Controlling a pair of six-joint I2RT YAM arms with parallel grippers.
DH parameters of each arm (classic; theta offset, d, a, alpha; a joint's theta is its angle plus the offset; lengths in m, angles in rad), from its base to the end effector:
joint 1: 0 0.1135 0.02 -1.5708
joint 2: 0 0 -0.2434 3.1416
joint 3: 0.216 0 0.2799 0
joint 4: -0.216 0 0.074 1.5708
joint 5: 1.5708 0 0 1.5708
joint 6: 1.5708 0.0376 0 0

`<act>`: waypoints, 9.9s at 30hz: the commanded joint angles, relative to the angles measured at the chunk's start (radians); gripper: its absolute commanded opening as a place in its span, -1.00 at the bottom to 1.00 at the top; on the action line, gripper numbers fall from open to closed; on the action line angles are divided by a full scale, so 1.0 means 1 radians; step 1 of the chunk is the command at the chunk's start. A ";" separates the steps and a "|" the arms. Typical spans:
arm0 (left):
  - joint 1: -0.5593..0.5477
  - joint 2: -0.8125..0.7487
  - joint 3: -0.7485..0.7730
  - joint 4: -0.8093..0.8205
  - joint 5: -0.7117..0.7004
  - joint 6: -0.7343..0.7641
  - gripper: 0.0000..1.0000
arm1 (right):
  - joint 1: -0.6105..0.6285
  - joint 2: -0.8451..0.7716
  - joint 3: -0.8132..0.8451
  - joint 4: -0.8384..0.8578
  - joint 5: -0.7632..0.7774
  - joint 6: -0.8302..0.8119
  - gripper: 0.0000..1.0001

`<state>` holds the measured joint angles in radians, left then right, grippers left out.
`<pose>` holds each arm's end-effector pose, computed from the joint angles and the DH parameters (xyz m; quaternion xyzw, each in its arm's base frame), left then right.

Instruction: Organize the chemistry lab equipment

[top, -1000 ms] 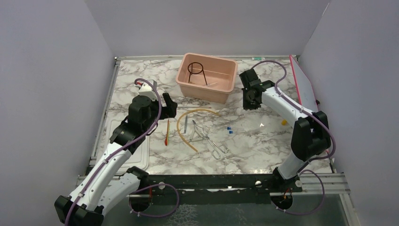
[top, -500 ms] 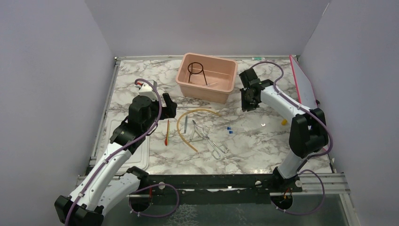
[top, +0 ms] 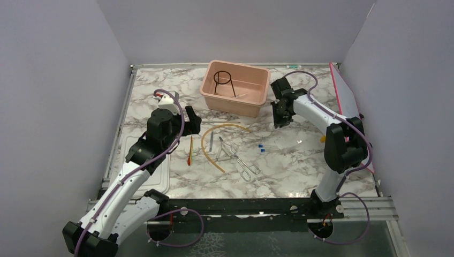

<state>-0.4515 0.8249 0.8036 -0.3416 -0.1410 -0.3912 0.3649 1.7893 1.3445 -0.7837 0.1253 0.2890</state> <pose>0.2123 -0.0971 0.3069 -0.0152 0.8219 -0.1788 0.5407 0.3592 0.1322 0.1828 -0.0267 0.9832 -0.0038 0.1808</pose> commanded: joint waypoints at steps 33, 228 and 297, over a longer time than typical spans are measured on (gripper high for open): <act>0.029 0.015 -0.018 0.017 0.061 0.003 0.73 | 0.077 -0.424 -0.230 0.038 0.031 0.095 -0.07; -0.259 0.165 0.152 0.190 0.718 0.310 -1.00 | 0.299 -0.645 -0.117 0.439 -0.732 0.252 -0.01; -0.258 0.063 0.020 0.182 0.241 0.236 0.74 | 0.089 -0.487 -0.475 0.518 0.215 0.121 -0.87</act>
<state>-0.7090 0.8848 0.8280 -0.1879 0.1177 -0.1497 0.4606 1.2881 0.8825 -0.3305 0.3950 0.3950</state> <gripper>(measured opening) 0.869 0.186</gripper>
